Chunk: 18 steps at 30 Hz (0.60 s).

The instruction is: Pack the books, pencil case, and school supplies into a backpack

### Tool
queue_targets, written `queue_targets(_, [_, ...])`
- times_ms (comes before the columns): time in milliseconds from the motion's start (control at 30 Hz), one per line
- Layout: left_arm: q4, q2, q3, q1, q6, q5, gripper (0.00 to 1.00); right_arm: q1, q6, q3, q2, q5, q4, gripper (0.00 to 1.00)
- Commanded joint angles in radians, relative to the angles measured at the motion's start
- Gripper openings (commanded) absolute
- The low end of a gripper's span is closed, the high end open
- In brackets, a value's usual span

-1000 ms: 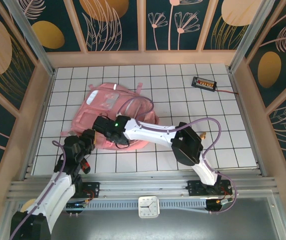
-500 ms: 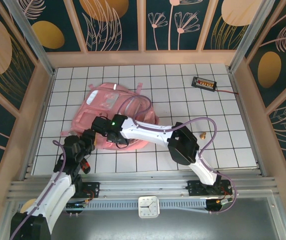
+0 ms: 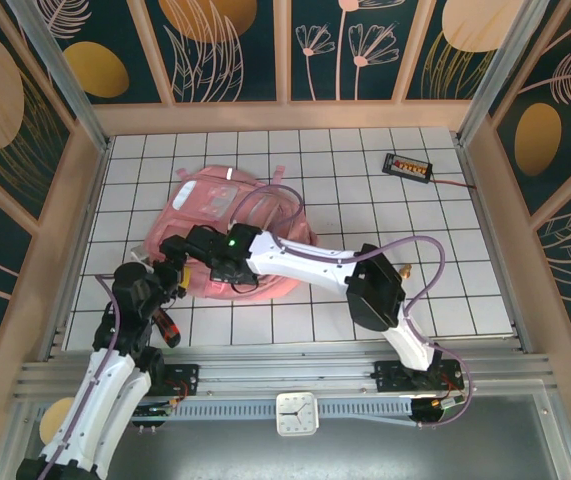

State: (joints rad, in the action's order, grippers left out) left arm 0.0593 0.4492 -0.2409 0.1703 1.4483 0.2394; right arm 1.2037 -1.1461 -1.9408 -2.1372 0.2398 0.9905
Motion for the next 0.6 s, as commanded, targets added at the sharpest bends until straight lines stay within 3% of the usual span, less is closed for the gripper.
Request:
queue_targets(0, [-0.013, -0.007, 0.046, 0.003, 0.101, 0.065, 0.99, -0.010, 0.039, -0.026, 0.063, -0.007, -0.020, 0.00])
queue_targets(233, [-0.130, 0.075, 0.061, 0.003, 0.108, 0.111, 0.97, -0.024, 0.080, -0.141, 0.021, -0.037, 0.031, 0.00])
queue_targets(367, [-0.208, 0.098, 0.092, 0.003, 0.138, 0.115, 0.84, -0.031, 0.096, -0.240, -0.008, -0.037, 0.080, 0.00])
queue_targets(433, [-0.243, 0.115, 0.106, 0.003, 0.150, 0.119, 0.72, -0.032, 0.100, -0.263, -0.015, -0.041, 0.092, 0.00])
queue_targets(567, [-0.274, 0.156, 0.096, 0.003, 0.140, 0.126, 0.66, -0.029, 0.096, -0.268, -0.016, -0.055, 0.094, 0.00])
